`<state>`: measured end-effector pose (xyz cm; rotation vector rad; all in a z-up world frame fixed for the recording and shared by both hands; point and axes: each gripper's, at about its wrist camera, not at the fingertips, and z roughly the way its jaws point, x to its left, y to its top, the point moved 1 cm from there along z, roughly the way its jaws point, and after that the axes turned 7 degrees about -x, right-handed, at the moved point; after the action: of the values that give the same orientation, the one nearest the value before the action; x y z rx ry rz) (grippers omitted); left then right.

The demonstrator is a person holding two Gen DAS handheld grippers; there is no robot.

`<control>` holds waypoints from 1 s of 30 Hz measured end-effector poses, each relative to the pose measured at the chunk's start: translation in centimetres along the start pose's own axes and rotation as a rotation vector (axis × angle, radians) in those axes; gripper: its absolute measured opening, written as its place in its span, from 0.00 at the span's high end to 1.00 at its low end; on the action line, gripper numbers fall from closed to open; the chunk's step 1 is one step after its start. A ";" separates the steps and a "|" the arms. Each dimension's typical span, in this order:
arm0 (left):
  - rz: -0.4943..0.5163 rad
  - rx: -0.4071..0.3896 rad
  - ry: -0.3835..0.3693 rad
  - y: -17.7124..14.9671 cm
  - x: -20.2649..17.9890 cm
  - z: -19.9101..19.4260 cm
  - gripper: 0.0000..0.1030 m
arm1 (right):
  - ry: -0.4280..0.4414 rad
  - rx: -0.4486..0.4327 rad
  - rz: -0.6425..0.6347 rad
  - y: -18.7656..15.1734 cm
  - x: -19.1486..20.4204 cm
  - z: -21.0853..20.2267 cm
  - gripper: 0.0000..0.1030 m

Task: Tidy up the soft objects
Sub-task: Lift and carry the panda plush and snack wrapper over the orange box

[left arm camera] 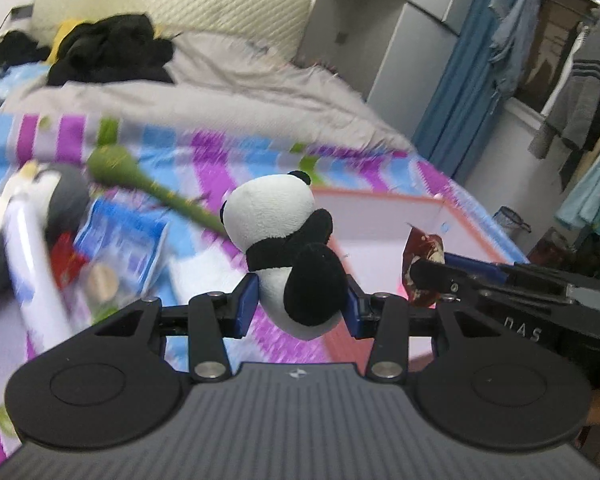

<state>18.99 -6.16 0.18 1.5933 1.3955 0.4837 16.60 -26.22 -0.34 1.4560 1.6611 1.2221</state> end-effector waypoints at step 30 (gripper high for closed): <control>0.137 0.234 -0.068 4.2 -8.9 17.1 0.52 | -0.172 0.185 0.095 2.9 -11.8 6.6 0.70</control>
<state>32.29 -20.54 -2.24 1.8859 1.3353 0.3520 26.15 -36.17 -1.78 1.7183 1.6386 0.9814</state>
